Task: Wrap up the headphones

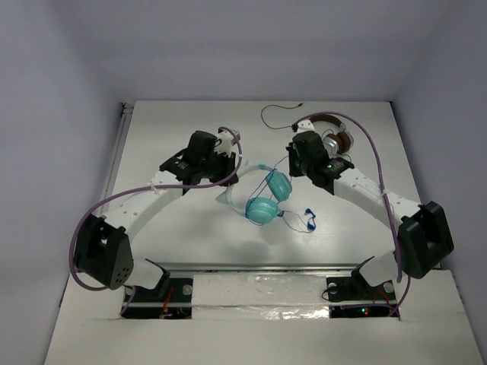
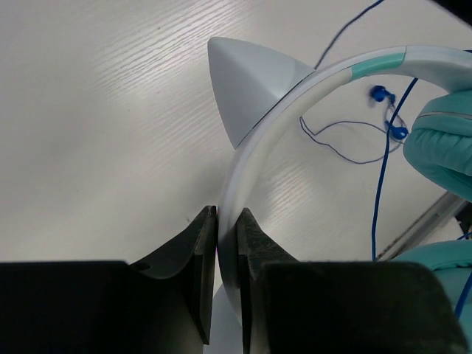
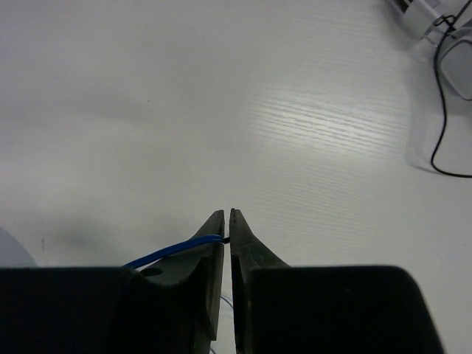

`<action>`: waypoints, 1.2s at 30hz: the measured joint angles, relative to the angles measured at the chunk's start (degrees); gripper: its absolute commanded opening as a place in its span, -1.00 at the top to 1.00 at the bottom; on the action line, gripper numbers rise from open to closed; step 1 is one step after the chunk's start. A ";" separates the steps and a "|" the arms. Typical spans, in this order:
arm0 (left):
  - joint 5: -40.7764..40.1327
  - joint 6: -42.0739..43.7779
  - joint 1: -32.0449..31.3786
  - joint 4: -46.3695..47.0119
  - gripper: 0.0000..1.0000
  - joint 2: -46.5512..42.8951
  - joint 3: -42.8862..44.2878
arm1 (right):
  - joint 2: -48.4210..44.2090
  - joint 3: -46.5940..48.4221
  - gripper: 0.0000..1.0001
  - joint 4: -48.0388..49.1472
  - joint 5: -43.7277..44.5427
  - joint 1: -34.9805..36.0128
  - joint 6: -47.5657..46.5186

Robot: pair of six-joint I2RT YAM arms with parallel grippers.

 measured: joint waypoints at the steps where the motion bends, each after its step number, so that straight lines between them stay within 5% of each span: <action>1: 1.66 -0.09 0.48 0.11 1.00 -0.02 0.22 | -0.02 -0.57 0.73 0.52 -0.98 -0.04 0.17; 16: 13.09 -5.27 6.82 1.97 1.00 -2.91 3.41 | -4.70 -7.30 0.72 11.15 -15.54 -1.95 3.61; 19: 12.81 -7.82 8.04 3.06 1.00 -3.34 6.12 | -5.03 -13.14 0.41 18.47 -22.62 -1.97 5.79; 26: 11.89 -11.50 7.96 3.74 1.00 -4.22 14.75 | -0.68 -17.44 0.07 29.24 -31.12 -1.97 9.31; 36: 8.35 -12.61 7.93 0.26 1.00 -5.27 22.47 | 3.10 -21.38 0.04 39.67 -31.71 -1.97 11.69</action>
